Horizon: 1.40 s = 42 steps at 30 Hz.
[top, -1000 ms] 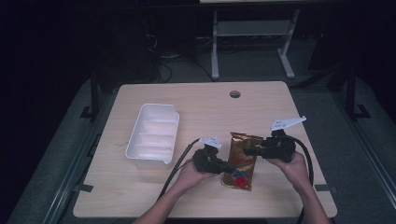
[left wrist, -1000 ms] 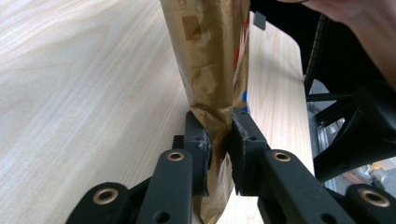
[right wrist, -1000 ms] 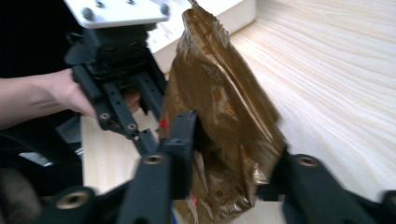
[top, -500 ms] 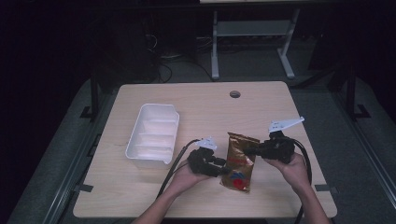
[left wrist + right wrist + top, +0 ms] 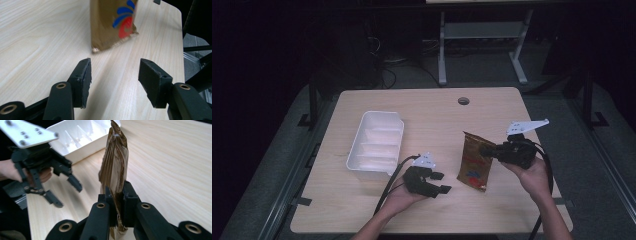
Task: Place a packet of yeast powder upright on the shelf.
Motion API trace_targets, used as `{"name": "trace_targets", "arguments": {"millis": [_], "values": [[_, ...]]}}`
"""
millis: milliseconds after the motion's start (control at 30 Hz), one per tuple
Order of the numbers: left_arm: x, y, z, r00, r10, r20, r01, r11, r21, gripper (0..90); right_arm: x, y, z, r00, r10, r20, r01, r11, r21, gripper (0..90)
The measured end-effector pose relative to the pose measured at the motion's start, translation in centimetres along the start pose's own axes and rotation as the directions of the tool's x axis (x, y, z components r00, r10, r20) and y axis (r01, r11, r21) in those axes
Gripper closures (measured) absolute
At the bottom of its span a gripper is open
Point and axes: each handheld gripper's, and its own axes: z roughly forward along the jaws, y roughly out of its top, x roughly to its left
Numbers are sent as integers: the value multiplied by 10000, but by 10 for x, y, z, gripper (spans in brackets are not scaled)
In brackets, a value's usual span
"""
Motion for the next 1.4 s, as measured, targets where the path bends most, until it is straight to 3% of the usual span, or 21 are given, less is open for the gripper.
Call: {"name": "trace_targets", "arguments": {"millis": [100,500,1033,1400], "values": [[-3,-3,-1,10000,72,-55,-72,10000,45,409,-2,5,0,9998,-72,172,72,10000,13,855],[-14,-16,-14,9983,451,-365,-447,9990,99,336,-9,26,7,9999,-75,77,76,9999,-149,855],[-25,-35,-30,9959,743,-506,-733,9971,224,258,2,64,29,9977,-644,-231,642,9979,-58,852],[-31,-41,-32,9938,950,-581,-946,9955,97,239,13,87,54,9929,-852,-829,838,9963,-200,852]]}}
